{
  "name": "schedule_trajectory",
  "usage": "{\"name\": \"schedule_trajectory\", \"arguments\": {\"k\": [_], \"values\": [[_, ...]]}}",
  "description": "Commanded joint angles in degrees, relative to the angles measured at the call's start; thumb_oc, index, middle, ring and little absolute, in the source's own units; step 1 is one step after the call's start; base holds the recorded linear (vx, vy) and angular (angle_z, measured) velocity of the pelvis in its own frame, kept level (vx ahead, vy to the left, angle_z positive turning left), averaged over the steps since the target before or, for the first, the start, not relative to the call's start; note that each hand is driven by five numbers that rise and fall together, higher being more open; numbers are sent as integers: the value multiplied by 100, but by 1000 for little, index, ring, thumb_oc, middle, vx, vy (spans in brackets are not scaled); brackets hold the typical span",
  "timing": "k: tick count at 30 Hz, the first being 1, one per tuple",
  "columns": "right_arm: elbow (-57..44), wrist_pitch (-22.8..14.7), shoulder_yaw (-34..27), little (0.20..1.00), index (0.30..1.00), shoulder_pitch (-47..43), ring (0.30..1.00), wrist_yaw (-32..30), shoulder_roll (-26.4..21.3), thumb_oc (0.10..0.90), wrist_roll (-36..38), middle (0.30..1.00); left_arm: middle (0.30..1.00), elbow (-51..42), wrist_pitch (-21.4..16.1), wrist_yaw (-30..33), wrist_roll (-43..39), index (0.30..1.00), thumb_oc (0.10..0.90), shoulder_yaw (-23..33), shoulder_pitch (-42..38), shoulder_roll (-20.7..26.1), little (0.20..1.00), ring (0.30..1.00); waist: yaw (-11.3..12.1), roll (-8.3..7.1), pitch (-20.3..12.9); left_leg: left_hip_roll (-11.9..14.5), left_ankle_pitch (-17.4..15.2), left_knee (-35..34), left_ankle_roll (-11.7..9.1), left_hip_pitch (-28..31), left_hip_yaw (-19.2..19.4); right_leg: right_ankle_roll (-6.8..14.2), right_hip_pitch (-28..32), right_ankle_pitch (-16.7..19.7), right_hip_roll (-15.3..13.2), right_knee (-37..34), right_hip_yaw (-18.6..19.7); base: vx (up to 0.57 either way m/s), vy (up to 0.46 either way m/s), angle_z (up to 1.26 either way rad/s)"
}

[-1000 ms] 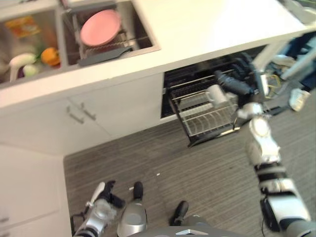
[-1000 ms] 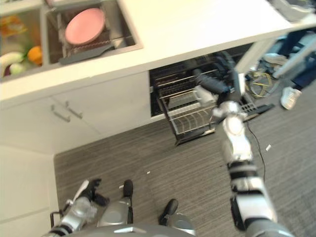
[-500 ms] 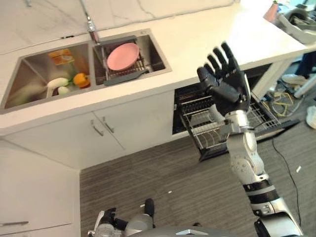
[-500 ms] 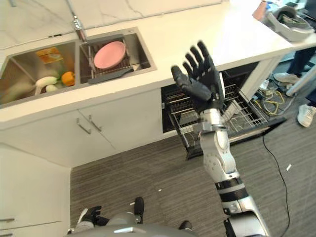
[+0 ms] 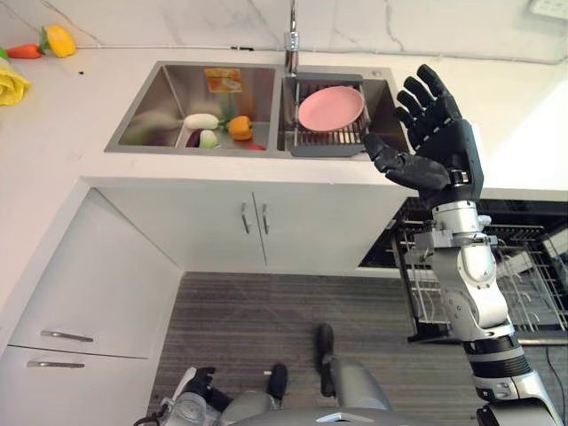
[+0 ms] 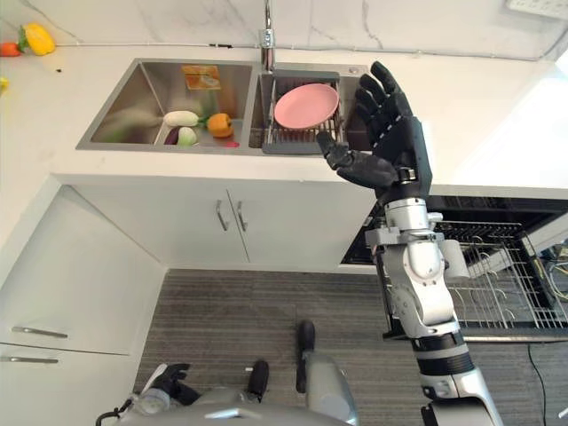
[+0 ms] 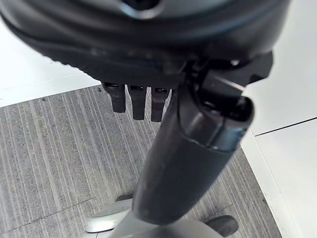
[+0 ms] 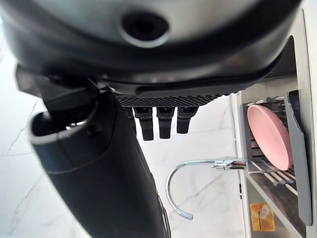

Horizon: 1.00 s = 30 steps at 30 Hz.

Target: Place the dishes in the dishwasher.

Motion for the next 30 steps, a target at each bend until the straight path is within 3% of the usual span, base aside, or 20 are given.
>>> {"name": "schedule_trajectory", "arguments": {"k": [1, 7, 13, 19, 20, 21, 22, 23, 24, 25, 30], "values": [[-628, -600, -963, 900, 900, -581, 900, -326, -111, 800, -403, 900, 900, -33, -93, 104, 265, 900, 800, 110, -195, 89, 900, 900, 18, -195, -21, 39, -581, -159, -844, 708, 392, 63, 767, 574, -167, -207, -194, 233, -132, 37], [-638, -515, -973, 900, 900, -527, 900, -437, -235, 800, -652, 900, 900, -96, -47, 188, 175, 900, 800, 206, -48, -40, 900, 900, 54, -62, -222, 213, -753, -159, -857, 978, 560, -83, 1129, 546, -68, -258, -184, 175, -119, 10], [-622, -453, -1202, 900, 900, -238, 900, -408, -399, 800, -595, 900, 900, -150, -12, 172, 181, 900, 800, 160, -88, -103, 900, 900, -43, 34, -349, 562, -842, 32, -1148, 1107, 697, -216, 1555, 309, 117, -481, -383, 167, -169, -3], [-517, -408, -1388, 900, 900, 26, 900, -354, -409, 800, -398, 900, 900, -222, 8, 198, 35, 900, 800, 216, -233, -120, 900, 900, -150, 26, -290, 679, -519, 785, -1470, 856, 803, -319, 1763, 206, 155, -561, -479, 104, -123, 9], [-503, -405, -1348, 900, 900, 107, 900, -308, -378, 800, -310, 900, 900, -304, 2, 221, 8, 900, 800, 230, -243, -94, 900, 900, -141, -31, -235, 570, -215, 1362, -1624, 627, 803, -373, 1849, 177, 162, -591, -419, 98, -83, 13], [-477, -385, -1349, 900, 900, 184, 900, -320, -354, 800, -260, 900, 900, -326, 29, 254, -43, 900, 800, 236, -253, -106, 900, 900, -138, -45, -202, 620, -216, 1620, -1664, 463, 965, -381, 1948, 101, 149, -634, -393, 137, -85, 12], [-477, -385, -1349, 900, 900, 184, 900, -320, -354, 800, -260, 900, 900, -326, 29, 254, -43, 900, 800, 236, -253, -106, 900, 900, -138, -45, -202, 620, -216, 1620, -1664, 463, 965, -381, 1948, 101, 149, -634, -393, 93, -17, -4], [-453, -361, -1372, 900, 900, 319, 900, -283, -373, 800, -148, 900, 900, -331, 40, 300, -199, 900, 800, 300, -269, -128, 900, 900, -150, -120, -140, 758, -229, 1522, -1637, 169, 1298, -359, 2015, 44, 40, -645, -401, 119, 22, -20], [-522, -269, -1490, 900, 900, 479, 900, -251, -445, 800, -211, 900, 900, -297, 87, 298, -282, 900, 800, 381, -369, -204, 900, 900, -191, -225, -115, 1173, -387, 855, -1471, -80, 2047, -256, 2156, -11, -136, -687, -475, 139, 46, 48], [-451, -126, -1555, 900, 900, 535, 900, -348, -588, 800, -598, 900, 900, -262, 89, 335, -159, 900, 800, 290, -394, -178, 900, 900, -166, -226, -112, 1207, -305, 664, -1495, -87, 2046, -211, 2106, 3, -197, -658, -493, 116, 45, 67], [-670, -115, -1592, 900, 900, 709, 900, -211, -524, 800, -719, 900, 900, -270, 40, 202, 55, 900, 800, 200, -304, -202, 900, 900, -278, -109, -345, 1140, -359, 132, -1441, 255, 2206, -145, 2182, -13, -258, -684, -609, 69, 73, -8]]}}
